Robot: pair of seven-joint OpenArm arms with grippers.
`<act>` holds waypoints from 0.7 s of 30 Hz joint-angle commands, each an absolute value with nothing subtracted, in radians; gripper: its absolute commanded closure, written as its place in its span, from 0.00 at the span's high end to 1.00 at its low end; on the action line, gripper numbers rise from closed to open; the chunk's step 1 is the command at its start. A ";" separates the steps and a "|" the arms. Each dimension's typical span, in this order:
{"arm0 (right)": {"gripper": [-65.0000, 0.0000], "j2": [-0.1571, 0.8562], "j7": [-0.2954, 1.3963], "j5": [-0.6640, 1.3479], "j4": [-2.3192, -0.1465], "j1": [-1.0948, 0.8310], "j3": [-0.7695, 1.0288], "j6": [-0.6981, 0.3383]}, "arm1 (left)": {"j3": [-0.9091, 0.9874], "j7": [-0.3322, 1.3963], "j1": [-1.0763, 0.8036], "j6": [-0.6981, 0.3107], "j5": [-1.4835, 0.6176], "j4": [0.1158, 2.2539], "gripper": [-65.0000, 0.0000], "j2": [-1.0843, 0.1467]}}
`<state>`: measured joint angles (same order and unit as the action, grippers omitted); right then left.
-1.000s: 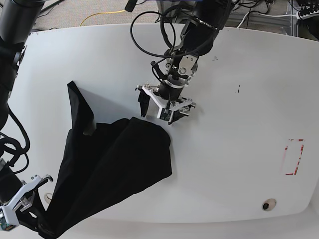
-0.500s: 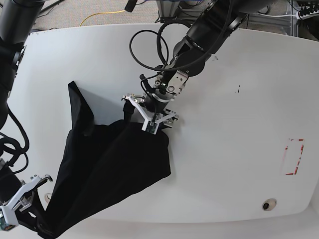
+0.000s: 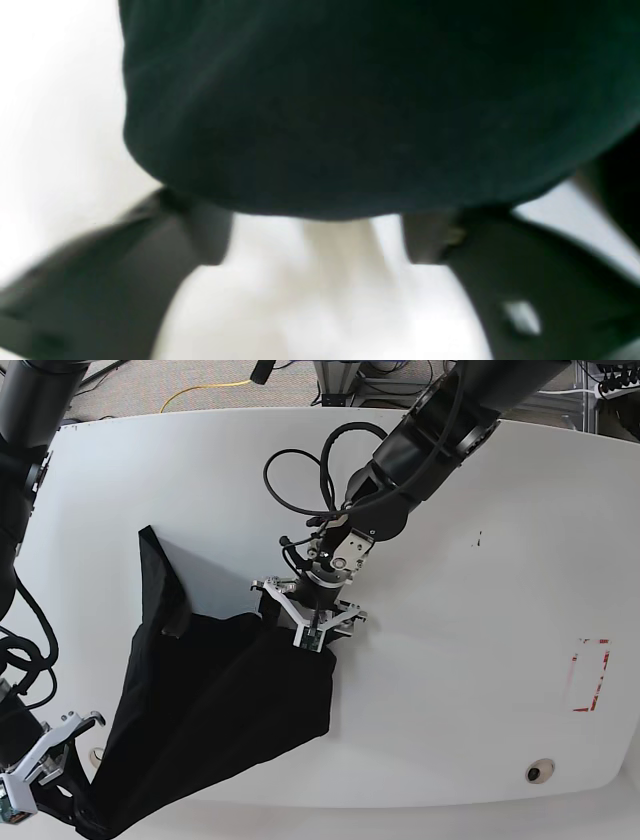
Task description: Fold the T-shirt properly
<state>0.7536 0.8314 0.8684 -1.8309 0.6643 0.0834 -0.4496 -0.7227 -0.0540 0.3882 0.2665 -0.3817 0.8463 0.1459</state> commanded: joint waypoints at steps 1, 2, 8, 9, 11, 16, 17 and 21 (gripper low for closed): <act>0.00 0.769 0.794 0.875 -1.840 0.696 0.094 -0.447 | -0.719 -0.084 0.430 0.268 -0.394 0.842 0.40 0.157; 0.00 0.769 0.794 0.875 -1.840 0.696 0.094 -0.447 | -0.719 -0.084 0.441 0.268 -0.404 0.832 0.25 0.157; 0.00 0.769 0.794 0.875 -1.839 0.696 0.094 -0.447 | -0.714 -0.084 0.464 0.269 -0.469 0.835 0.01 0.157; 0.00 0.769 0.794 0.875 -1.839 0.696 0.094 -0.447 | -0.707 -0.084 0.464 0.269 -0.473 0.842 0.01 0.157; 0.00 0.769 0.794 0.875 -1.839 0.696 0.094 -0.447 | -0.679 -0.084 0.460 0.269 -0.476 0.874 0.01 0.154; 0.00 0.771 0.794 0.874 -1.836 0.697 0.094 -0.447 | -0.582 -0.073 0.418 0.269 -0.475 0.997 0.01 0.091; 0.00 0.771 0.794 0.874 -1.836 0.697 0.094 -0.447 | -0.573 -0.061 0.407 0.269 -0.476 1.027 0.01 0.068; 0.00 0.771 0.794 0.860 -1.830 0.700 0.094 -0.447 | -0.512 0.002 0.392 0.269 -0.476 1.153 0.01 -0.010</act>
<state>0.7521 0.8318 0.8661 -1.8271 0.6651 0.0834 -0.4534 -0.5373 0.0292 0.3626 0.2661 -0.4831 1.0843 0.0166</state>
